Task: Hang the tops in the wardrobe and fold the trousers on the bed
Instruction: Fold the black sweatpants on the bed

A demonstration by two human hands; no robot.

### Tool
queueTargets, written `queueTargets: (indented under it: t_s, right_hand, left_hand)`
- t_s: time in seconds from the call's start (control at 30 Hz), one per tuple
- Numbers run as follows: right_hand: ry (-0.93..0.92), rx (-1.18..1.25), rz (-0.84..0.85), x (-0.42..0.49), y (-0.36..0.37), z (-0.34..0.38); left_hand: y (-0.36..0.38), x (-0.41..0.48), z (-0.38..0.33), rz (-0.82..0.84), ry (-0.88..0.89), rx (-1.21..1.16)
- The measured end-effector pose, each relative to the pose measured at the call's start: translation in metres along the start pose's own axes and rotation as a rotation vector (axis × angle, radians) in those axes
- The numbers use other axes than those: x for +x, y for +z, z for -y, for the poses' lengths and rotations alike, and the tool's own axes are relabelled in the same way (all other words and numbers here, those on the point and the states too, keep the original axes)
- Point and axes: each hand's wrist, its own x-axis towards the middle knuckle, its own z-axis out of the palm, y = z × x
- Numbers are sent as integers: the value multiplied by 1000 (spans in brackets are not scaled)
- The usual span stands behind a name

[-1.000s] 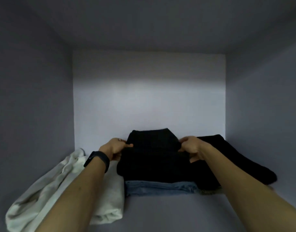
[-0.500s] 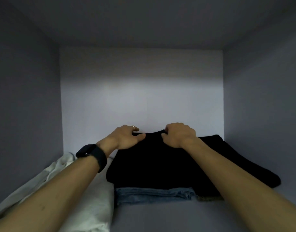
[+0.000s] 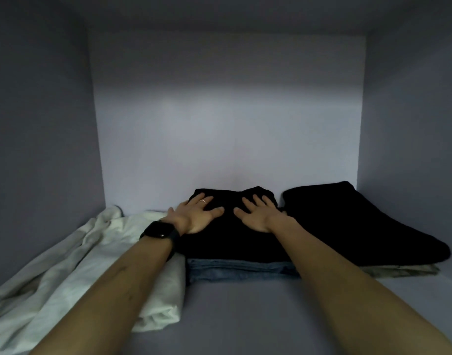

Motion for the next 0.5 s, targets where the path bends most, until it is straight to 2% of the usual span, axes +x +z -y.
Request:
queueTargets:
  t_s: [0.13, 0.23, 0.4, 0.5]
  right_hand:
    - [0, -36, -105, -18, -11, -5]
    - [-47, -16, -143, -32, -18, -9]
    - [-79, 58, 45, -46, 2, -17]
    - [-70, 88, 57, -40, 4, -21]
  left_hand:
    - [-15, -17, -13, -73, 57, 203]
    - [-19, -23, -29, -77, 133, 143]
    - [12, -22, -7, -59, 152, -10]
    - [15, -17, -1, -55, 157, -52]
